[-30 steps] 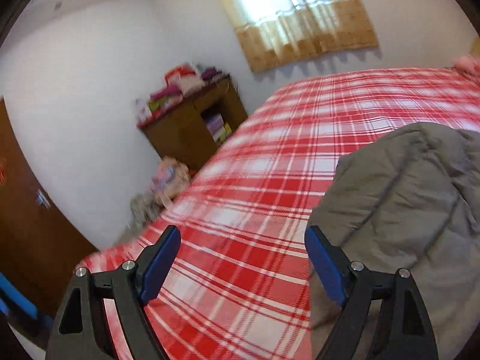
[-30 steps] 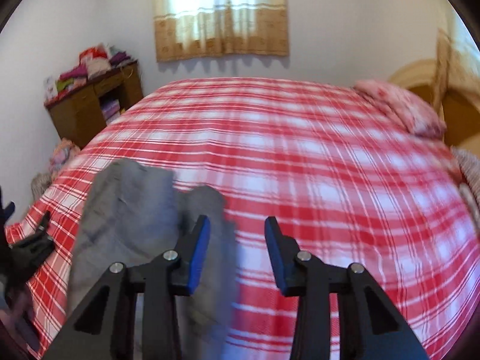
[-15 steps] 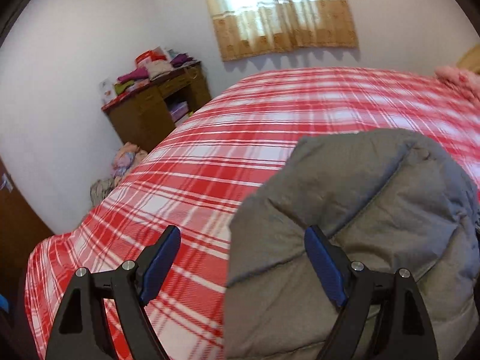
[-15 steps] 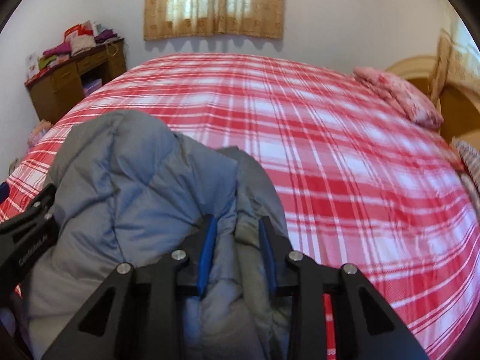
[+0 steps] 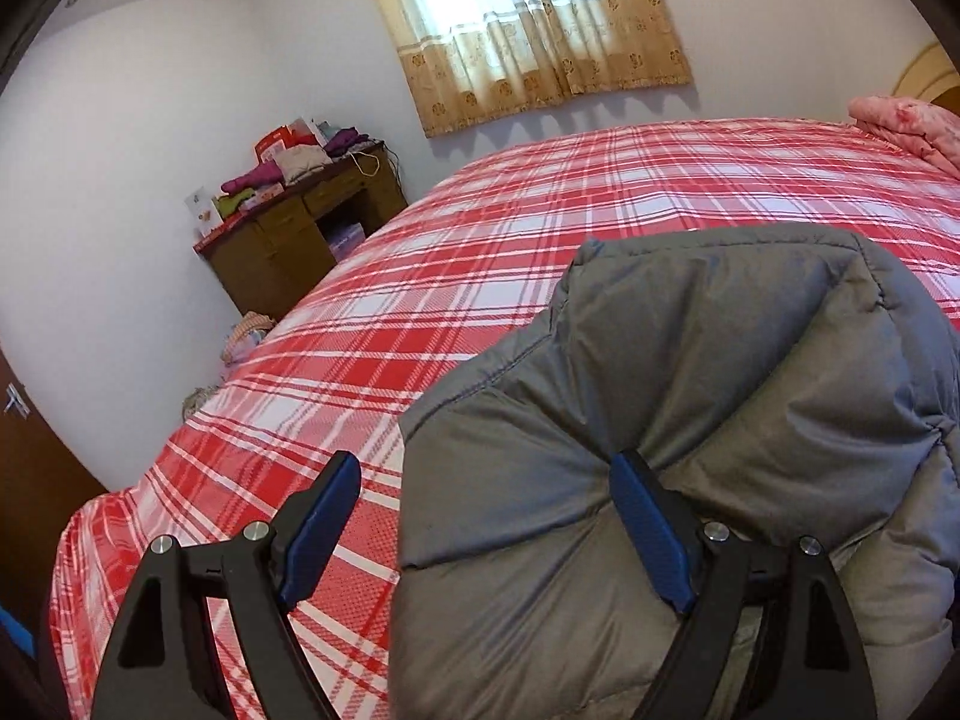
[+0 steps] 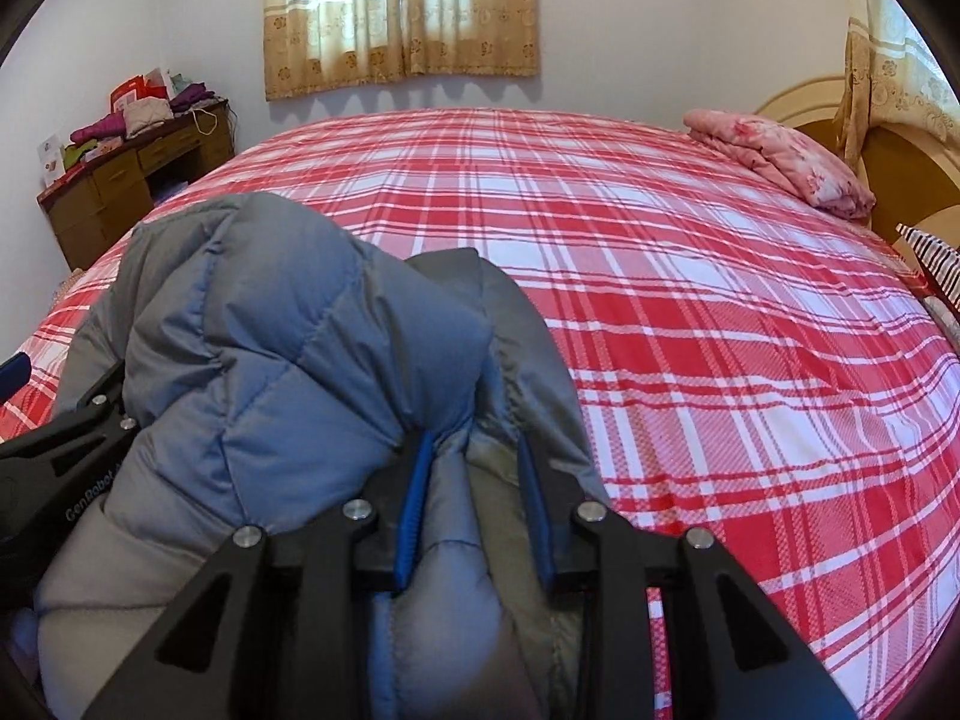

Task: Fold large clothes
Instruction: 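Hold the folded jacket bundle still with both grippers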

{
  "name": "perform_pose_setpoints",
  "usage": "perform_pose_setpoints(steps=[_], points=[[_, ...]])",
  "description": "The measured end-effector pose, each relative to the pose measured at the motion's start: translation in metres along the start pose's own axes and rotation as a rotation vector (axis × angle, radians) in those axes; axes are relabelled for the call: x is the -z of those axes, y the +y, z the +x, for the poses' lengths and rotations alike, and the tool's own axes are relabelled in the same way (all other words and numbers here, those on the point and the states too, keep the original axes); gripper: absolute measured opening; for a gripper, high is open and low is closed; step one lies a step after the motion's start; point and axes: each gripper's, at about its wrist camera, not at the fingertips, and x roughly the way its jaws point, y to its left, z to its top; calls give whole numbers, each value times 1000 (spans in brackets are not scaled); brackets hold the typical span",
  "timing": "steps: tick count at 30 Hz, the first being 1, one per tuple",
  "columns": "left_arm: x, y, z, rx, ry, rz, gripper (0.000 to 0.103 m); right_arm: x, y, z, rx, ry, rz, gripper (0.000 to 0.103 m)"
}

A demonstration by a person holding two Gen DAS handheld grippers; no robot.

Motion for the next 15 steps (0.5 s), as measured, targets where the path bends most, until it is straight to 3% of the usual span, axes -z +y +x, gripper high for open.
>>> perform_pose_setpoints(steps=[15], points=[[6,-7,11,14,26,13,86,5,-1,7,4,25,19,33]])
